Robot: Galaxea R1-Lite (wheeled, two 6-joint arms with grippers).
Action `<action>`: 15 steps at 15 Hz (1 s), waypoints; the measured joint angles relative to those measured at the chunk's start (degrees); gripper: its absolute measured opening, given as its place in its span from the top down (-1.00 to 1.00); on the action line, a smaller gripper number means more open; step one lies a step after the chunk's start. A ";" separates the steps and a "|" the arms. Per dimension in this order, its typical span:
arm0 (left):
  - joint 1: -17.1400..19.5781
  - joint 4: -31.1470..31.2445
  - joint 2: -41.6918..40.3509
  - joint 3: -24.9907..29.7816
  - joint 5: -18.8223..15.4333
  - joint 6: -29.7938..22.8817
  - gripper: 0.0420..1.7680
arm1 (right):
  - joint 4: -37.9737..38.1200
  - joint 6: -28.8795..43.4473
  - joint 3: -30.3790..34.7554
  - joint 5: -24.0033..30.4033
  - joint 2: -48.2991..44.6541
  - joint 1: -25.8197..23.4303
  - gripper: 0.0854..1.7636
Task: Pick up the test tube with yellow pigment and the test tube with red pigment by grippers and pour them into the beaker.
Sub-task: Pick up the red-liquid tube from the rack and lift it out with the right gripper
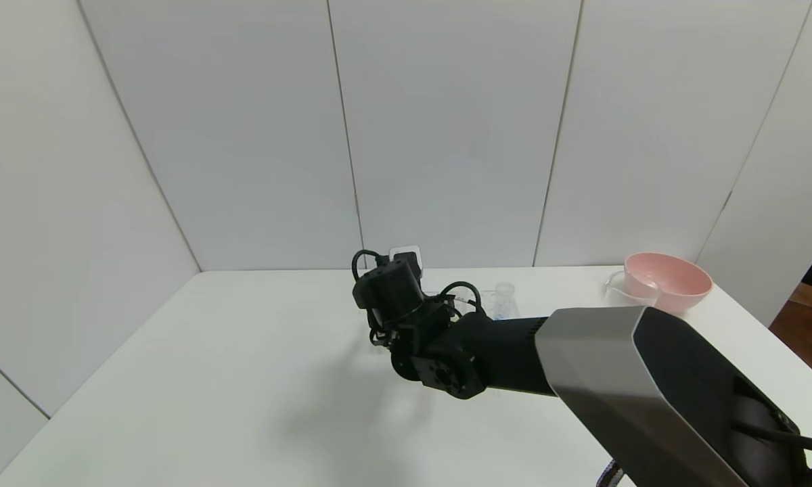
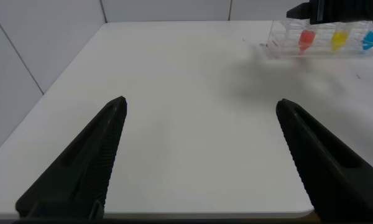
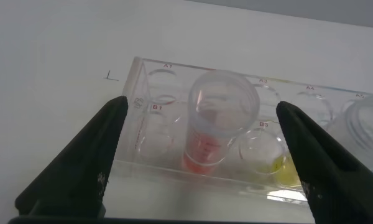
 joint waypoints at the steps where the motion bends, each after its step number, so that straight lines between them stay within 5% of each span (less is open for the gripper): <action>1: 0.00 0.00 0.00 0.00 0.00 0.00 -0.94 | -0.80 -0.49 0.00 -0.05 0.51 -0.13 -0.94; 15: 0.00 0.00 0.00 0.00 0.00 0.00 -0.94 | -4.49 -1.19 0.11 -0.33 2.08 -1.51 -0.94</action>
